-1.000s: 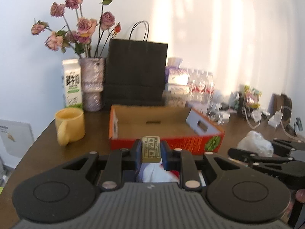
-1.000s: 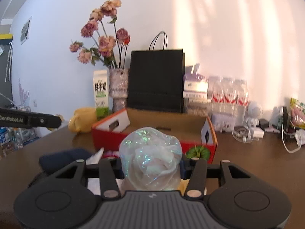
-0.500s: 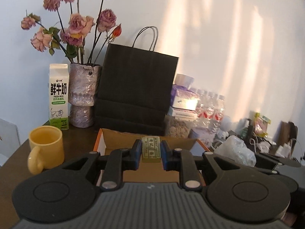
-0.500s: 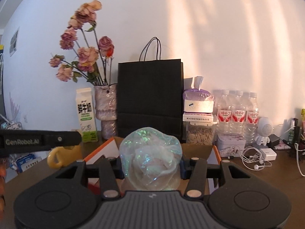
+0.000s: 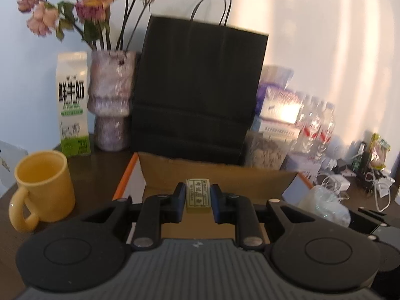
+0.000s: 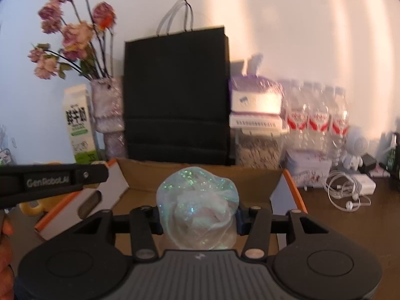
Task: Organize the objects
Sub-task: 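Carry the plastic bag and gold packet into the cardboard box, opening both grippers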
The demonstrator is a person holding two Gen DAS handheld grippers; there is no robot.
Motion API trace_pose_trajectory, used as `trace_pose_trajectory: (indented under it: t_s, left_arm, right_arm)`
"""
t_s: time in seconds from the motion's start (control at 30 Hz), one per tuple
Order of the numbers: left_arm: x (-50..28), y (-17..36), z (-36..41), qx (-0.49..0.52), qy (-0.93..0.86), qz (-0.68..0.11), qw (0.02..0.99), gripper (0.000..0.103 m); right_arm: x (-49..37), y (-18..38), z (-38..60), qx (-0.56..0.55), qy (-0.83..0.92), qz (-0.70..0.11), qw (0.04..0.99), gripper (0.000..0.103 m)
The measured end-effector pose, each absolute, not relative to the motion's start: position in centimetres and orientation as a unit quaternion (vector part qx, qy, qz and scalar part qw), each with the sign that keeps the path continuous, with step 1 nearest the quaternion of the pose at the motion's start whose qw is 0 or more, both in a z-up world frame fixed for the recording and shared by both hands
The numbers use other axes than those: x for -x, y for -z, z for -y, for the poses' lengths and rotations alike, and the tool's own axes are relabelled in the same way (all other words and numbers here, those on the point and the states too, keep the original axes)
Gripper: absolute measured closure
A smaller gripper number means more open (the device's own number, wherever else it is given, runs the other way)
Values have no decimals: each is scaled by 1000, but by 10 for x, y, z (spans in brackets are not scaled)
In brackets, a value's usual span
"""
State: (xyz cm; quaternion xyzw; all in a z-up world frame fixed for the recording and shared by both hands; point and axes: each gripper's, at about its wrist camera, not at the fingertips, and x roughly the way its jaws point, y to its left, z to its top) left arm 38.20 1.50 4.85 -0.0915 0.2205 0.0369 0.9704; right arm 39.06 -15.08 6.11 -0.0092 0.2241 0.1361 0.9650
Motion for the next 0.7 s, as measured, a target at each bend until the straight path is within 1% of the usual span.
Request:
trace_pose_trajectory:
  t_s: [0.13,0.27,0.3,0.33,0.37,0.4,0.43,0.47,0.5,0.53,0.7]
  left_arm:
    - [-389,-39,-21,99,-44,-238,965,81]
    - [-388,-37,-22,103,-43,-236,965,81]
    - [-387,-38,-22,103,-42,-233,966,81]
    - [-387,-39,-21,102,-42,-232,967,80]
    - [-386,-39,-20,100,-43,-228,968,70]
    - [-385,-40,-19,98,-43,-226,968,59]
    - [-385,-40,-18,96,-47,-225,968,32]
    - [-384,-40,-16,92,-55,-223,969,7]
    - [-383,-41,-15,87,-67,-217,970,0]
    - [-381,-42,-13,83,-75,-210,971,0]
    - [-382,-43,-15,89,-81,-217,969,0]
  right_arm:
    - [-397,-52,152,7,-135,-239,962,56]
    - [-396,-52,151,10,-135,-238,962,56]
    - [-396,-51,150,11,-135,-239,961,54]
    - [-395,-51,150,12,-133,-240,962,49]
    - [-394,-52,150,12,-131,-242,961,45]
    - [-395,-52,150,11,-129,-242,961,29]
    - [-395,-51,151,10,-126,-242,962,14]
    - [-395,-52,151,9,-124,-242,962,10]
    - [-395,-52,152,7,-123,-242,962,5]
    - [-395,-53,152,5,-120,-243,963,1]
    - [-399,-50,156,-4,-109,-258,960,0]
